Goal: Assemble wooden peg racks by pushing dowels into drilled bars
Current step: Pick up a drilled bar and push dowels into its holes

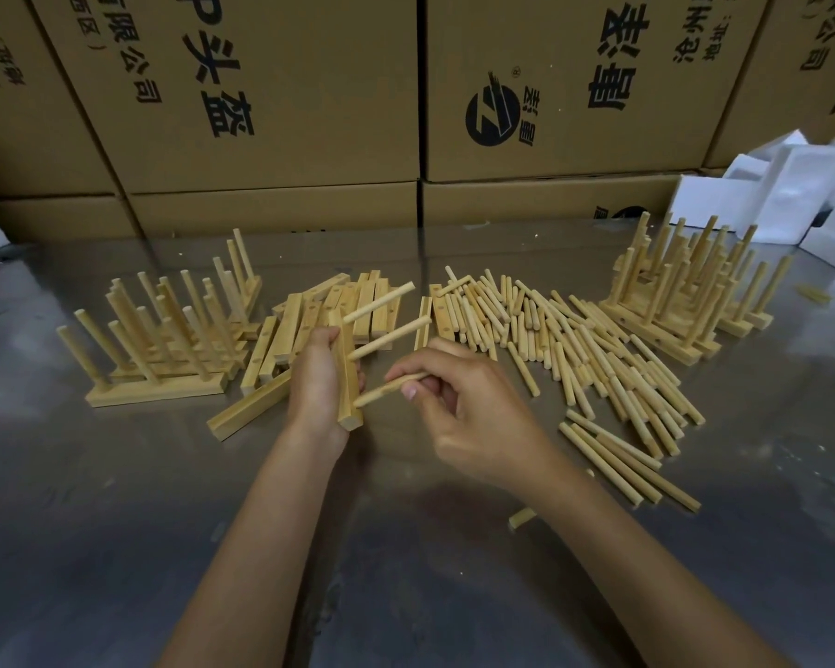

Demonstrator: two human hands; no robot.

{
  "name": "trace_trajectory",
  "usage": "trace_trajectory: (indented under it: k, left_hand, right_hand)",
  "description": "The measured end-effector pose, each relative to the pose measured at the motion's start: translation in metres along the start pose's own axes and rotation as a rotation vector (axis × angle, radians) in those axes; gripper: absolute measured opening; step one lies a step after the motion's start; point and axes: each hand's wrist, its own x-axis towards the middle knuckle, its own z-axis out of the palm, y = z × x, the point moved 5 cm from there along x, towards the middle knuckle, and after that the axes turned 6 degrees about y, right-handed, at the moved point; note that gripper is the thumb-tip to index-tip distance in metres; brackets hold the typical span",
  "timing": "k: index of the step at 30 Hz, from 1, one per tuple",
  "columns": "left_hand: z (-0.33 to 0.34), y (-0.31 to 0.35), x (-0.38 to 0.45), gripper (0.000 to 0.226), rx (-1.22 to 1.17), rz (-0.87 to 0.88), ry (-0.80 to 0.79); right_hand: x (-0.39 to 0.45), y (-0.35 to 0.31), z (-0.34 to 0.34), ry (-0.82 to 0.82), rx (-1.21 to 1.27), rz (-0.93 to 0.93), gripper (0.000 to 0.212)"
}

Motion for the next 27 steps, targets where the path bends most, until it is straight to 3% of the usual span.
trace_trajectory:
  k: [10,14,21,27]
  left_hand:
    - [0.005,-0.005,-0.009,0.026,0.045,0.039,0.097]
    - [0.006,-0.004,-0.01,0.025,-0.058,0.032,0.068]
    - [0.004,-0.005,-0.009,0.031,0.04,0.122,0.083]
    - [0.004,-0.003,-0.005,0.037,0.024,0.144,0.09]
  right_hand:
    - [0.0,0.013,-0.005,-0.03,0.038,0.09,0.015]
    - [0.0,0.018,-0.006,-0.039,0.05,0.131,0.011]
    - [-0.001,0.022,-0.004,-0.052,0.027,0.167,0.01]
    - [0.001,0.022,-0.005,-0.054,0.159,0.224,0.014]
